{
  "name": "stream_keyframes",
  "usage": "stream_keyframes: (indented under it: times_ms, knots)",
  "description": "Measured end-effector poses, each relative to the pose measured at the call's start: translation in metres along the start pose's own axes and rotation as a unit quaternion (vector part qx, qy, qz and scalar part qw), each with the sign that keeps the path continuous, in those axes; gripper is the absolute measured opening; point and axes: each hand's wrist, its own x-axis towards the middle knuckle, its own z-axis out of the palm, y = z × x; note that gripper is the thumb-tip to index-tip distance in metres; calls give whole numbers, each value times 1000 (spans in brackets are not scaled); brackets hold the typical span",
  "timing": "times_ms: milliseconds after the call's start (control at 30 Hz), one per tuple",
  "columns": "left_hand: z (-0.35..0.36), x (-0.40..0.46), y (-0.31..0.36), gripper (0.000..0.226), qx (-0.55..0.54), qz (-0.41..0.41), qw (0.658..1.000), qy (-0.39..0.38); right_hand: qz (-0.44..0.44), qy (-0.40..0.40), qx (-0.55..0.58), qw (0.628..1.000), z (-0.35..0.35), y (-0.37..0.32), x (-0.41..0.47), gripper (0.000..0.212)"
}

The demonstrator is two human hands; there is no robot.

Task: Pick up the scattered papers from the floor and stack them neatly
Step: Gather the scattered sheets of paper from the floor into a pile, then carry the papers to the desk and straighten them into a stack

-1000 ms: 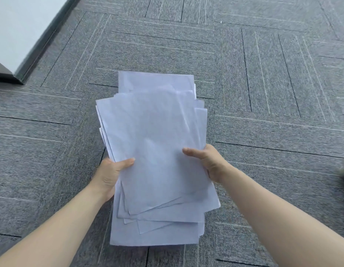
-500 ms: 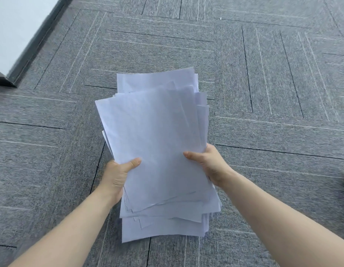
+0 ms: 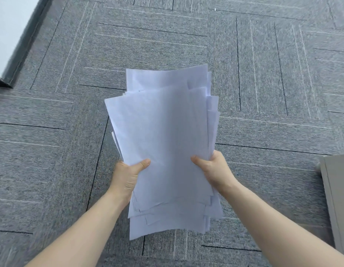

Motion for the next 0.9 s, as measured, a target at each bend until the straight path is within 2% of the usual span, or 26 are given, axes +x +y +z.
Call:
stream_keyframes:
  times_ms: [133,267,300,367,467,567,667,800,900]
  knots:
    - [6,-33,28,29,37,-18,999,-1,25,3,-10,1000,-7,-30,-31,15]
    - [13,-70,64,72,64,-45,997,12,30,19,-8,999,-15,-67,-69,16]
    - [16,-80,74,74,65,-45,997,10,33,23,-5,999,-18,-77,-79,17]
    - [24,-101,98,63,66,-39,997,10,36,31,9,999,-24,-99,-99,18]
    - [37,-127,136,66,81,-36,996,0,31,45,19,998,-36,-135,-128,19]
    - [50,-151,176,50,74,-28,997,-12,17,57,23,998,-48,-177,-155,21]
    - [67,-175,215,47,70,-14,997,-29,4,79,24,997,-61,-219,-181,24]
    - [90,-211,270,30,82,21,994,-62,-14,113,27,993,-81,-269,-220,12]
    - [110,-240,310,22,100,55,989,-91,-32,134,50,989,-97,-304,-251,13]
